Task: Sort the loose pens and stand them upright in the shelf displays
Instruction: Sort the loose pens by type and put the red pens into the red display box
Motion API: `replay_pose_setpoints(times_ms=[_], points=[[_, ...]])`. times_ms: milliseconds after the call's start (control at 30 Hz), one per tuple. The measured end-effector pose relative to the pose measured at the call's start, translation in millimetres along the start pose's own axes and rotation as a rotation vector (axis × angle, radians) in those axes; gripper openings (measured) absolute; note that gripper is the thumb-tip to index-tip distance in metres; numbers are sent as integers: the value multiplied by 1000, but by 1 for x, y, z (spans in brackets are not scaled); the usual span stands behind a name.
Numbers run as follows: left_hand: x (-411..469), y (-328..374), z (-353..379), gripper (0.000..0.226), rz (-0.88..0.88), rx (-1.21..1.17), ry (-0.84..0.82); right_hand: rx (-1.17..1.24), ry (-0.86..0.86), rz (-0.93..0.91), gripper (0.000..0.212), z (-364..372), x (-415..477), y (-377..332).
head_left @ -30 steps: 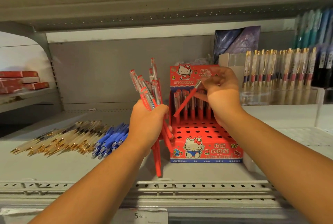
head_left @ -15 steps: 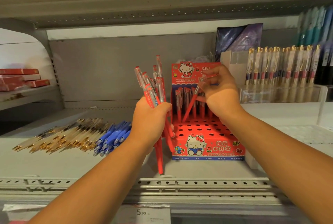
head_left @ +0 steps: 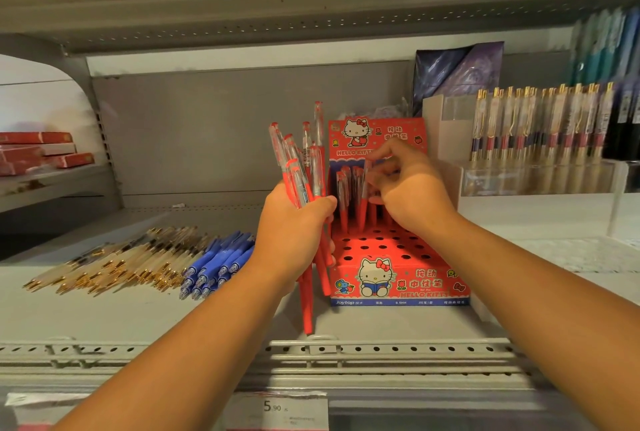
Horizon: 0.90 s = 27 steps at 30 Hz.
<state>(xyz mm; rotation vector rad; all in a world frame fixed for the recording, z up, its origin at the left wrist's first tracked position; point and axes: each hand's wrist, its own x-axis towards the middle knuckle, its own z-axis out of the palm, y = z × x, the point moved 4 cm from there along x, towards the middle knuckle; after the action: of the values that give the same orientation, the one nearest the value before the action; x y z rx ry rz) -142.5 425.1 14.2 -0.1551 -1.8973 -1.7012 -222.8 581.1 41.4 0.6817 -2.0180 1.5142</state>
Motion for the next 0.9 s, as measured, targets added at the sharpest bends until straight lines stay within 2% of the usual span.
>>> replay_pose_setpoints(times_ms=[100, 233, 300, 400, 467, 533, 633, 900], points=[[-2, 3, 1, 16, 2, -18, -21, -11, -21, 10, 39, -1, 1, 1], [-4, 4, 3, 14, 17, -31, -64, -160, -94, 27, 17, 4, 3, 6], [-4, 4, 4, 13, 29, -31, -82, -201, -122, 47, 22, 6, 2, 8], [-4, 4, 5, 12, 32, -45, -105, -256, -61, -6, 20, 2, 0, 1], [-5, 4, 5, 11, 32, -60, -133, -167, 1, -51, 17, -1, -1, -8], [-6, 4, 7, 10, 34, -74, -166, 46, 36, -101, 15, -3, -3, -20], [-7, 4, 9, 9, 22, -82, -203, 320, -11, -120, 9, -2, -7, -33], [-7, 2, 11, 6, 7, -70, -263, 512, -63, 22, 12, 2, -8, -30]])
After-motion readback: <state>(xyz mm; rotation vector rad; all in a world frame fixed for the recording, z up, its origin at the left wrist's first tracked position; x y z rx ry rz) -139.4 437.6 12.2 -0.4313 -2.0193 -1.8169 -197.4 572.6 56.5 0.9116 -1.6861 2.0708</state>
